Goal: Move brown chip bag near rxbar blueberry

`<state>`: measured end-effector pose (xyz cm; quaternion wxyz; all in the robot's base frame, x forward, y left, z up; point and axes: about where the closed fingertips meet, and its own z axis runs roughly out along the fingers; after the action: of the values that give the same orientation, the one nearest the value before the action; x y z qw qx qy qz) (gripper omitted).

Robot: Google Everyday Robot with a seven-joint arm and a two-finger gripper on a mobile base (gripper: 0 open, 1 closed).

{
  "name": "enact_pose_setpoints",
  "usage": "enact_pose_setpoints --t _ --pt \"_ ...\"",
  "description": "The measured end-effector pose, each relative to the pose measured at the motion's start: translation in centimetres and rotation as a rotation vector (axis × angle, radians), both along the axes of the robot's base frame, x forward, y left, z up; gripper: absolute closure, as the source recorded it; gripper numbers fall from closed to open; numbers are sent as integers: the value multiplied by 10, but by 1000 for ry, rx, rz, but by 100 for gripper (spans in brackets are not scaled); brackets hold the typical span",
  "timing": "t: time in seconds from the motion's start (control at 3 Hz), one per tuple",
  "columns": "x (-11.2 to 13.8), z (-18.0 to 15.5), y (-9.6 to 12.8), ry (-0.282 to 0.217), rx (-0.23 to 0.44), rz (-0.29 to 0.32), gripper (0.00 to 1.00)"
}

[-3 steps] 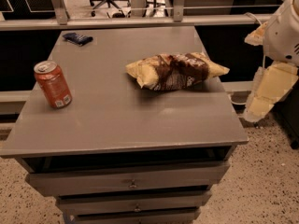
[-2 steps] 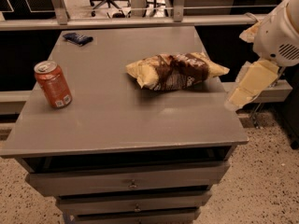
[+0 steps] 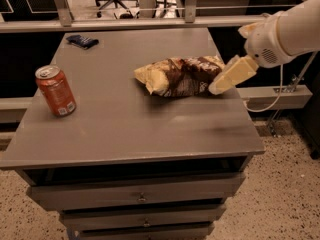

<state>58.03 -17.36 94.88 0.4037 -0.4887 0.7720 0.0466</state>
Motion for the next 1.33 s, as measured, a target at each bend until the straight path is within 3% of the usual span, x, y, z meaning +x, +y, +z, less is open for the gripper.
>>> enact_pose_setpoints --t 0.33,1.33 --pt "29 -9 11 -29 49 11 0" --pt "41 -40 46 -5 112 125 0"
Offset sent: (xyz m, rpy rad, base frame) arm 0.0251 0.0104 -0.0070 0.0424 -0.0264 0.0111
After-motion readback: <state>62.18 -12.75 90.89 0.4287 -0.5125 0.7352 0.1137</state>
